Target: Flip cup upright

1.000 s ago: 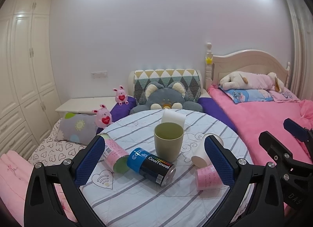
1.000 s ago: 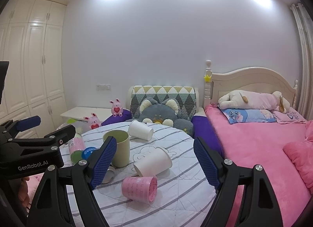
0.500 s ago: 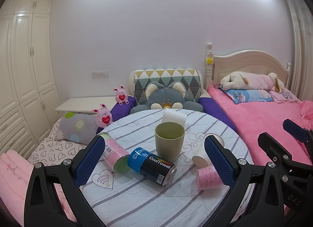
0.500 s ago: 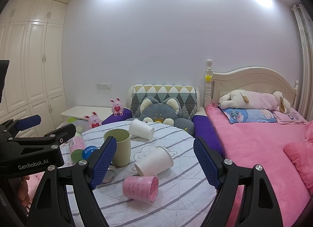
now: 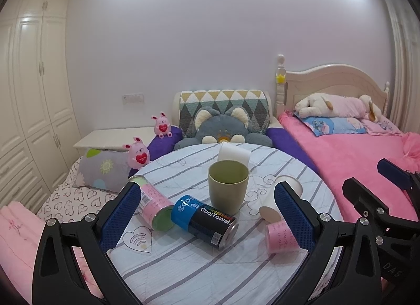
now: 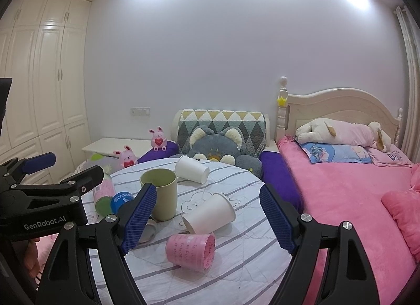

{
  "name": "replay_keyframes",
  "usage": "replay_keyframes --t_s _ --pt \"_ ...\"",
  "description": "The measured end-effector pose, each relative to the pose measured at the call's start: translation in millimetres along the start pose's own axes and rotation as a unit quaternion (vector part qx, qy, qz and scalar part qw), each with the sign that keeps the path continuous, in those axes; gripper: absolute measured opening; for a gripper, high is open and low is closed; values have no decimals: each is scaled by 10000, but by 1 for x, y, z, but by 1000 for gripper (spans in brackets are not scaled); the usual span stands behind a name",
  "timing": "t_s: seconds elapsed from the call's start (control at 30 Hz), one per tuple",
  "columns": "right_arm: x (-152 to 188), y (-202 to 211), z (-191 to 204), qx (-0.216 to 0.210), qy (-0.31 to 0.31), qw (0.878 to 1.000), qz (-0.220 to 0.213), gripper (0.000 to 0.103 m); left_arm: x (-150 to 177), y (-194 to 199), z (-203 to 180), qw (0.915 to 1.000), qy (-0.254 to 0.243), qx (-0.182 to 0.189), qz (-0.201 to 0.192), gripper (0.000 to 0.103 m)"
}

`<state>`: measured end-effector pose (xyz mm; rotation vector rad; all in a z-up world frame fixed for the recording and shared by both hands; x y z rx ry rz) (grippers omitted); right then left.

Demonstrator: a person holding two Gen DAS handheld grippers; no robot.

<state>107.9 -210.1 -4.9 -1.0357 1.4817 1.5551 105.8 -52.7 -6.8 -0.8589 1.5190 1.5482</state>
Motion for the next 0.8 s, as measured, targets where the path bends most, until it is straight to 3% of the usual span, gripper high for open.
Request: replay_keyframes --t_s 0.8 --pt "2 -12 3 -16 78 9999 101 82 3 -8 4 10000 20 32 49 103"
Point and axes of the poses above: each gripper's, at about its wrist camera, not at the fingertips, and y roughly against the way its jaws point, z to its left, x to its underside, the point moved 8 cm from there along -y, roughly the way its jaws point, and after that the axes turned 3 degrees about z, right-handed, at the moved point
